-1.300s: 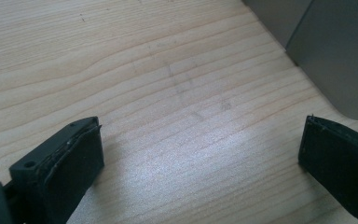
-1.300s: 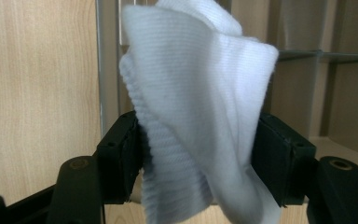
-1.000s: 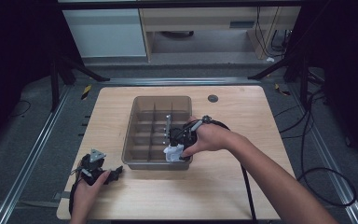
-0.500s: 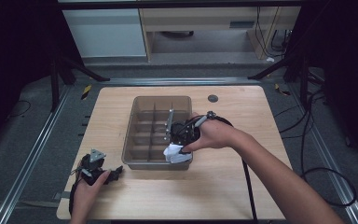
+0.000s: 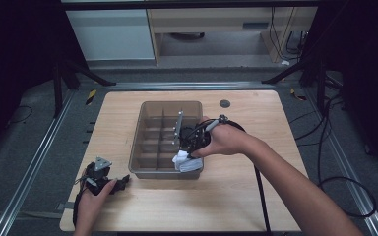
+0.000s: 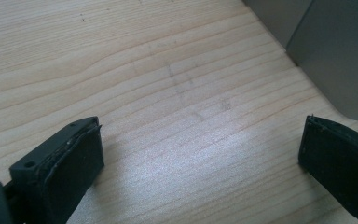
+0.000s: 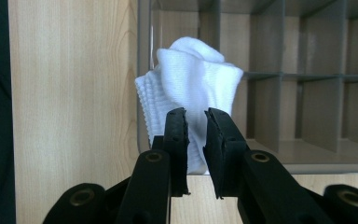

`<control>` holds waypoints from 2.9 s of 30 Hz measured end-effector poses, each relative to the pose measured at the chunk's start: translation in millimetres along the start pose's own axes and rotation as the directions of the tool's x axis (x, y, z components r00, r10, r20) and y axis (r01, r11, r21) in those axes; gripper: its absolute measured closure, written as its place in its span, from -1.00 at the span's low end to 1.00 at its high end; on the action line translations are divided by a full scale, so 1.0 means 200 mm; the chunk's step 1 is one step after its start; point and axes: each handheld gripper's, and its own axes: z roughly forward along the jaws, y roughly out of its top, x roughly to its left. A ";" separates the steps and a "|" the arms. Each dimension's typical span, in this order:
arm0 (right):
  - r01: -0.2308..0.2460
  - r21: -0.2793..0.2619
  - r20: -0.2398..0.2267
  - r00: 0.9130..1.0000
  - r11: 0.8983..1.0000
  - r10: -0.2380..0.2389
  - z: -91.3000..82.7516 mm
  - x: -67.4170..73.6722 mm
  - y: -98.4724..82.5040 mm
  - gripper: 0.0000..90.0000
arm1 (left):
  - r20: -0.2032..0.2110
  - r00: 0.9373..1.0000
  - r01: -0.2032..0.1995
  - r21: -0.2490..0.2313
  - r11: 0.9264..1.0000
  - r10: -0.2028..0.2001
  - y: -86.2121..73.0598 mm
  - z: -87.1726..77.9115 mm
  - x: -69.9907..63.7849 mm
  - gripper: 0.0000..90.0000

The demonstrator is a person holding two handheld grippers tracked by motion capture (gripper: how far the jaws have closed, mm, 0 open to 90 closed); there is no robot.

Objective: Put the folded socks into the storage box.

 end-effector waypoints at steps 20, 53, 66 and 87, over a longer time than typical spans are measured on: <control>0.007 0.067 0.013 1.000 0.998 -0.008 0.20 -0.04 0.00 0.92 | -0.002 1.000 0.003 -0.003 1.000 -0.003 0.00 0.00 0.00 -1.00; -0.008 0.141 -0.041 0.999 0.990 0.014 0.47 -0.03 -0.03 1.00 | -0.001 1.000 0.006 -0.002 1.000 -0.006 0.00 0.00 0.00 -1.00; -0.036 0.145 -0.068 0.997 0.989 0.046 0.50 -0.05 -0.03 1.00 | -0.002 1.000 0.007 -0.002 1.000 -0.007 0.00 0.00 0.00 -1.00; -0.053 0.122 -0.063 0.996 0.991 0.061 0.51 -0.04 -0.05 1.00 | -0.003 1.000 0.007 -0.002 1.000 -0.007 0.00 0.00 0.00 -1.00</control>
